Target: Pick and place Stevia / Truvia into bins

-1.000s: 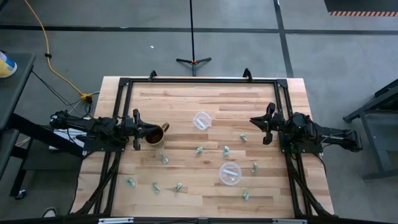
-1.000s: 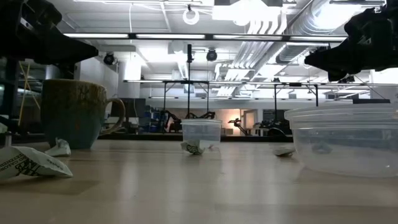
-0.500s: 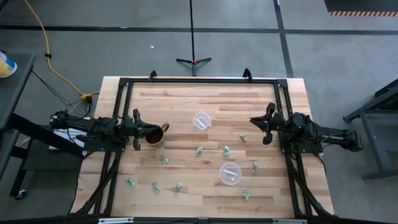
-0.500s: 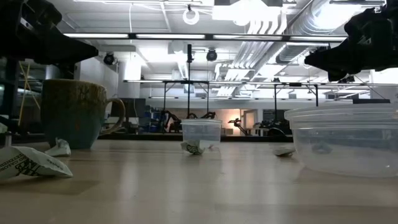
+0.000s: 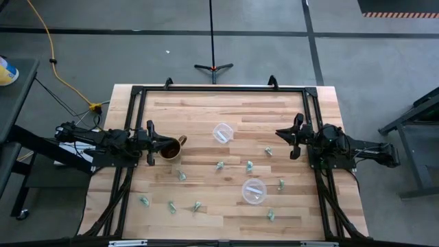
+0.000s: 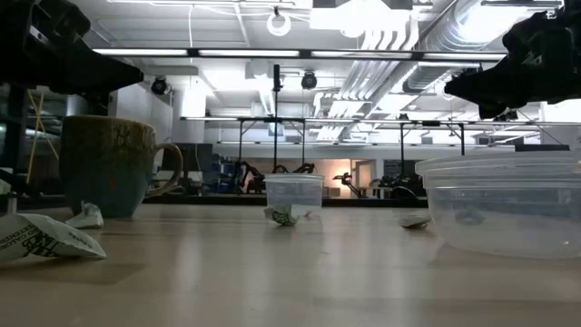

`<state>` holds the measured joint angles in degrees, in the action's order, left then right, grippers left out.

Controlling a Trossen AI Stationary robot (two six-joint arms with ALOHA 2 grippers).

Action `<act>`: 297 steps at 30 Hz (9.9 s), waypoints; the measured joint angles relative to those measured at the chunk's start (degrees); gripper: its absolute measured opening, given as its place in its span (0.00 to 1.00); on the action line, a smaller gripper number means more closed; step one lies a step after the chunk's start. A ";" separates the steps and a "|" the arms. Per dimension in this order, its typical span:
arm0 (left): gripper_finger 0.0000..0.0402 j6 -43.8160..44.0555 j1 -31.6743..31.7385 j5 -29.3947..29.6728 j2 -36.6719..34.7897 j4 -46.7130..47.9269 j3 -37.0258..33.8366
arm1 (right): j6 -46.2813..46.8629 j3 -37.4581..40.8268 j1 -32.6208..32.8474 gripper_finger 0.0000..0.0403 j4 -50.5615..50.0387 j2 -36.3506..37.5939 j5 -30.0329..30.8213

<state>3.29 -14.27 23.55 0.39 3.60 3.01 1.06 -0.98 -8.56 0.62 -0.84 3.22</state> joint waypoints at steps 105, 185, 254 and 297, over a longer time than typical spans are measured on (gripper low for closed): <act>0.21 0.02 0.01 6.12 0.00 -0.44 0.01 | 7.91 -23.42 1.89 0.25 -15.58 -72.59 -5.31; 0.21 0.02 -0.01 6.10 0.02 0.00 0.00 | -19.29 -49.63 9.30 0.49 -25.00 -91.23 -14.41; 0.21 0.02 0.01 6.10 0.02 -0.02 0.00 | -22.86 -49.63 1.49 0.63 17.70 -97.31 -35.08; 0.21 0.04 0.00 6.05 0.09 -0.03 0.00 | -25.54 -49.65 8.57 0.47 29.23 -113.86 -22.79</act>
<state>3.33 -14.27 29.61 0.47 3.56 3.01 -24.48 -50.63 0.01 29.85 -114.70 -19.57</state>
